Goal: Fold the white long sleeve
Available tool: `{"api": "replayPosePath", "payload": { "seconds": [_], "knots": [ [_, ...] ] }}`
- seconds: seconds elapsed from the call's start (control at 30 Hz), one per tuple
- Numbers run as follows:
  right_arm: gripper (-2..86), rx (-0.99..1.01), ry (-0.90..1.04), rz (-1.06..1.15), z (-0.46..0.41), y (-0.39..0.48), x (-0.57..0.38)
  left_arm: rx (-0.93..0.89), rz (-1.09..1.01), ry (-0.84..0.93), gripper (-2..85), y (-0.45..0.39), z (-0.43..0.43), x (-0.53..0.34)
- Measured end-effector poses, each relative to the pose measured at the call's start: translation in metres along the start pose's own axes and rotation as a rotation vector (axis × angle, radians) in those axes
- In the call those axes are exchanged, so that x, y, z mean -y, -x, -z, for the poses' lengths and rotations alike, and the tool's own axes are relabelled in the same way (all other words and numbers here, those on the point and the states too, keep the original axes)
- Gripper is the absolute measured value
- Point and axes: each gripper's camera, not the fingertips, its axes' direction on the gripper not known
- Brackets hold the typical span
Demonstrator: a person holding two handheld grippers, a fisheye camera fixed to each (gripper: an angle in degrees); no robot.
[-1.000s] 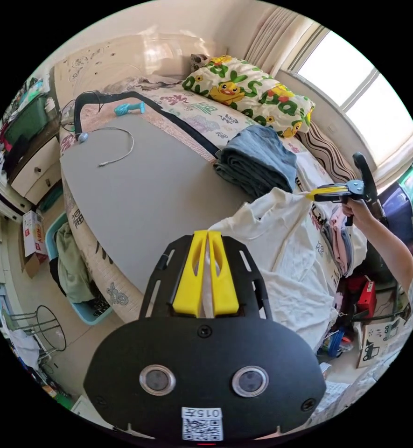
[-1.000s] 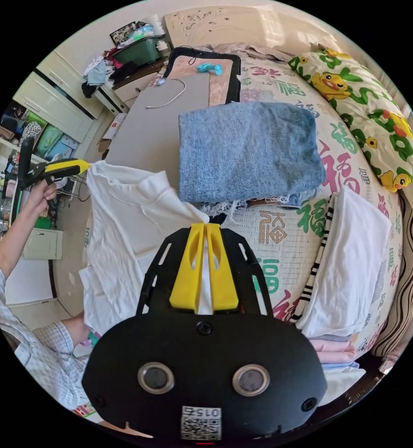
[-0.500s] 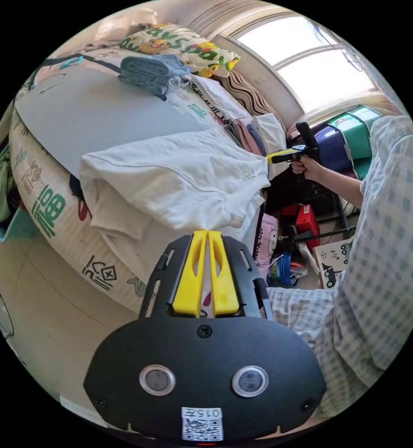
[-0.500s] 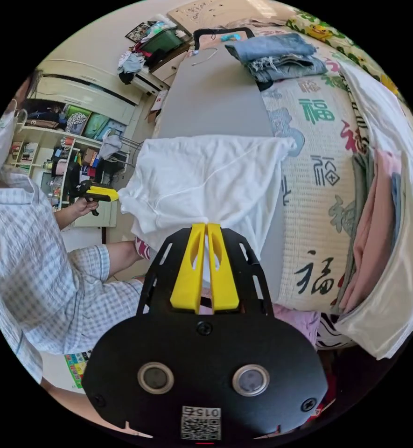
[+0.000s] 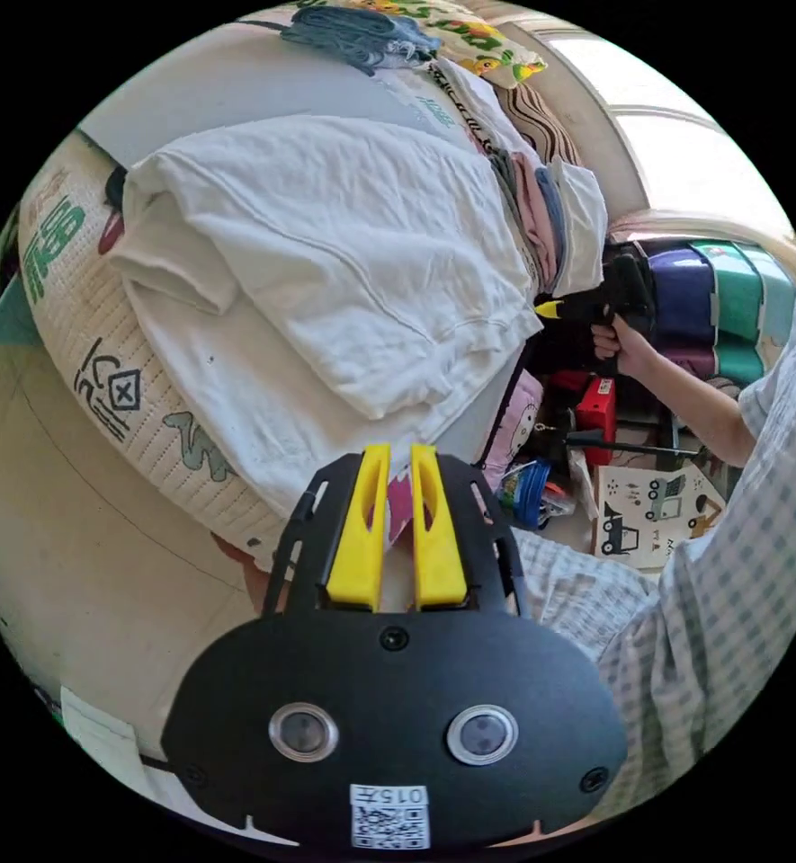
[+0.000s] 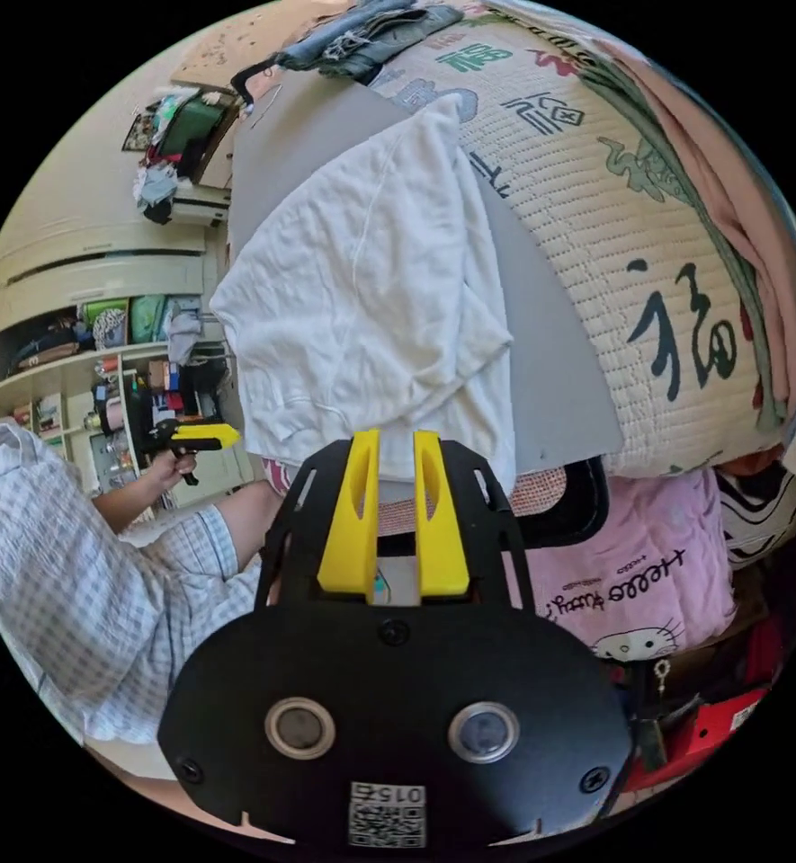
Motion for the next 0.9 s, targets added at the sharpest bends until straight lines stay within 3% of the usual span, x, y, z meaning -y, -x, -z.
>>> {"api": "replayPosePath", "payload": {
  "seconds": [0.13, 0.23, 0.37, 0.53, 0.63, 0.77, 0.9],
  "knots": [
    [10.0, 0.108, -0.008, -0.072, -0.004, 0.012, 0.018, -0.172, 0.235, -0.056, 9.4, 0.03, -0.012, 0.022],
    [9.0, 0.167, -0.003, -0.143, -0.006, 0.017, 0.03, -0.223, 0.324, -0.085, 7.9, 0.041, -0.022, 0.025],
    [2.4, 0.155, -0.032, -0.178, 0.01, 0.027, 0.033, -0.211, 0.35, -0.037, 0.4, 0.043, -0.018, 0.023],
    [0.4, 0.163, -0.068, -0.171, 0.047, 0.052, 0.031, -0.137, 0.268, -0.028, -0.7, 0.034, 0.013, 0.016],
    [0.6, 0.127, -0.079, -0.156, 0.065, 0.071, 0.031, -0.108, 0.248, -0.022, -0.4, 0.029, 0.029, 0.006],
    [2.4, 0.14, -0.111, -0.199, 0.073, 0.069, 0.045, -0.252, 0.38, -0.091, 6.0, 0.05, 0.02, -0.001],
    [8.3, 0.073, -0.002, -0.165, 0.054, 0.081, 0.079, -0.317, 0.445, -0.13, 7.4, 0.064, 0.0, 0.004]
  ]
}}
